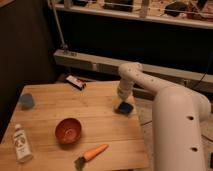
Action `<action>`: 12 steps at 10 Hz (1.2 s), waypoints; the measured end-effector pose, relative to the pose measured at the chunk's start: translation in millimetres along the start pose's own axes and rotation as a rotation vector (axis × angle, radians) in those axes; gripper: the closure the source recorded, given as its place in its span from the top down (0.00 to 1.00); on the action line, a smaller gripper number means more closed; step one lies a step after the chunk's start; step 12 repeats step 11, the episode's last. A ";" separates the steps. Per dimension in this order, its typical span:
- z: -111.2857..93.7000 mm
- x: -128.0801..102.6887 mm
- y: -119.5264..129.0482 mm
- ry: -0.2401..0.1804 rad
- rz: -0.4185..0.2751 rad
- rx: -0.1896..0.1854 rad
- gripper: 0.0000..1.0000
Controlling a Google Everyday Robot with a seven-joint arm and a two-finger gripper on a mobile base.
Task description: Wipe the white sponge on the table
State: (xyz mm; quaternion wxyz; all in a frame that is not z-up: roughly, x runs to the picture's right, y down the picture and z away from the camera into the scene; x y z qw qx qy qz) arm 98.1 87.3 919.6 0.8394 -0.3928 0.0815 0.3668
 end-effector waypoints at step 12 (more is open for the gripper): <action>-0.3 0.4 -0.4 0.000 0.001 0.000 0.80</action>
